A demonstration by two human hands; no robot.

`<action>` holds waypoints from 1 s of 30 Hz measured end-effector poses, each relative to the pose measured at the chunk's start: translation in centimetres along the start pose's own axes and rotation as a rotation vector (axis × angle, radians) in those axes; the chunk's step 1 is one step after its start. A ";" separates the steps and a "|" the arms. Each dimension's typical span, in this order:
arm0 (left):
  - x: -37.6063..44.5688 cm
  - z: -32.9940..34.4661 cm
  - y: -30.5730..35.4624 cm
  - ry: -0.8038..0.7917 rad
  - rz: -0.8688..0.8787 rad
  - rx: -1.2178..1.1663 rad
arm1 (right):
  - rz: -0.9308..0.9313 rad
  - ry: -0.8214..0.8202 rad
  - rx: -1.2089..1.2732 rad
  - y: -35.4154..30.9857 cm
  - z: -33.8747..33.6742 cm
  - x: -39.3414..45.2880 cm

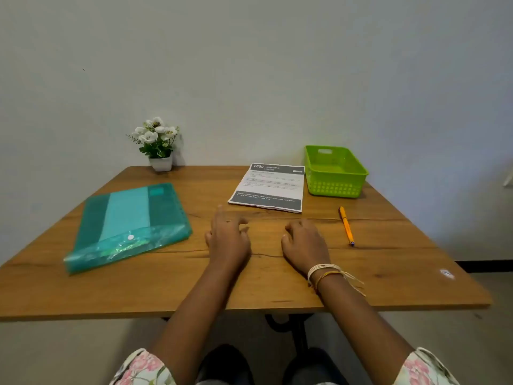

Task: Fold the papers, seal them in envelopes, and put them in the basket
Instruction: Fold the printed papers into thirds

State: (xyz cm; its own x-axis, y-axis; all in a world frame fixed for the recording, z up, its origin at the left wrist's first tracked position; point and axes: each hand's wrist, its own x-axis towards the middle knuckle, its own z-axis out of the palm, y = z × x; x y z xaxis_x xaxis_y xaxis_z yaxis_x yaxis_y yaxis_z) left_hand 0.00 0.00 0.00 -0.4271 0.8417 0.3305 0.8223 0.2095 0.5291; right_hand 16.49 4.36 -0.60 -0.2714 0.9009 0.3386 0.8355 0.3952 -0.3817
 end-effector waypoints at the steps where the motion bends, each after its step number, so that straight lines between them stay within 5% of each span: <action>1: 0.3 -0.4 -0.4 -0.021 -0.060 -0.024 | -0.001 0.015 -0.033 0.1 0.1 0.3; 10: 7.2 -0.5 -5.6 0.002 -0.061 -0.036 | -0.020 0.141 -0.099 -0.2 1.2 5.5; 18: 11.9 0.6 -6.1 0.081 -0.070 -0.022 | 0.015 0.091 -0.035 1.7 2.6 7.8; 30: 10.9 0.6 -5.0 0.126 0.059 0.097 | -0.010 0.206 -0.114 1.4 2.1 7.3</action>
State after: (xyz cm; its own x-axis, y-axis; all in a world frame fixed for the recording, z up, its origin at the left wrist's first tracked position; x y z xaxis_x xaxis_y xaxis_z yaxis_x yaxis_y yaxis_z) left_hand -8.60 8.43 0.50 -0.4160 0.7860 0.4574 0.8771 0.2139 0.4300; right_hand 14.71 11.91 -0.47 -0.1862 0.8371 0.5144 0.8853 0.3700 -0.2816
